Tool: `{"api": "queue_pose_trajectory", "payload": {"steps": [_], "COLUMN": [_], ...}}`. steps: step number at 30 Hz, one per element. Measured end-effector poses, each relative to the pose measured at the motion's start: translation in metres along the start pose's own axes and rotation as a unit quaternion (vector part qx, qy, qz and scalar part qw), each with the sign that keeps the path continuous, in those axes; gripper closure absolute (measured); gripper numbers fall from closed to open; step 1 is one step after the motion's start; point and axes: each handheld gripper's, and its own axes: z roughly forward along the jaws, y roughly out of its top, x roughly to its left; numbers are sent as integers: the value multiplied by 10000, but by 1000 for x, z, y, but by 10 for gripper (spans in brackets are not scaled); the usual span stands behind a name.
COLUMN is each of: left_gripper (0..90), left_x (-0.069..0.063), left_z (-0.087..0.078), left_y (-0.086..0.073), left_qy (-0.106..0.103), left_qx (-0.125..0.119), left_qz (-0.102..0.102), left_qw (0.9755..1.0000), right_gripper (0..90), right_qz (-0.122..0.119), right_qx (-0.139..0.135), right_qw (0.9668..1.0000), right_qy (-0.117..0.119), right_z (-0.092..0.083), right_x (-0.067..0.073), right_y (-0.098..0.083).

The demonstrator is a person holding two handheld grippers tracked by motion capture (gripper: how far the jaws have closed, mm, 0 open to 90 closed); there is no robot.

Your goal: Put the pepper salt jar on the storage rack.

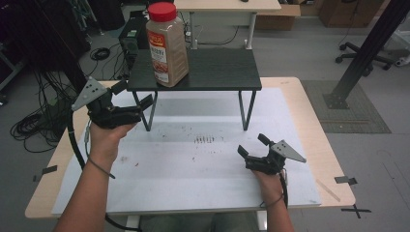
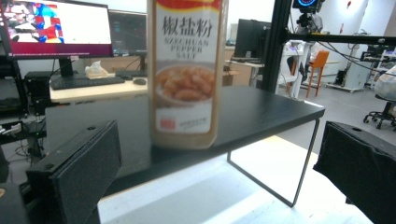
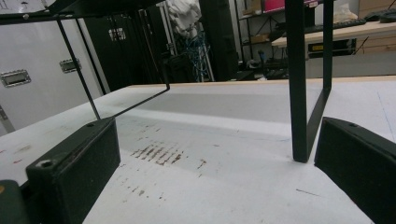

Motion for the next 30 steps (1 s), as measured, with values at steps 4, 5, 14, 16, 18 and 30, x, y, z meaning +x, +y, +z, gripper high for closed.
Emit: {"api": "queue_pose_trajectory", "payload": {"steps": [4, 5, 14, 16, 18, 30], "left_gripper": [2, 2, 2, 2, 2, 2], "left_x": [3, 4, 9, 10, 11, 18], "left_z": [-5, -6, -17, -19, -23, -32], "left_y": [-11, -13, -38, -44, -49, -81], "left_qy": [39, -4, -26, -21, -69, -75], "left_qx": [12, 10, -40, -84, -172, -106], "left_qz": [-59, -62, -91, -111, -91, -134], "left_qw": [10000, 10000, 9999, 9999, 9998, 9998], "right_gripper": [0, 0, 0, 0, 0, 0], "right_qz": [-14, -15, -28, -34, -40, -41], "right_qx": [6, 7, 12, 15, 18, 41], "right_qw": [10000, 10000, 10000, 10000, 10000, 10000], "right_qy": [5, 6, -2, -5, -5, -10], "right_z": [0, 0, 0, 0, 0, 1], "right_x": [0, 0, 0, 1, 1, 1], "right_y": [0, 0, 0, 0, 0, 0]}}
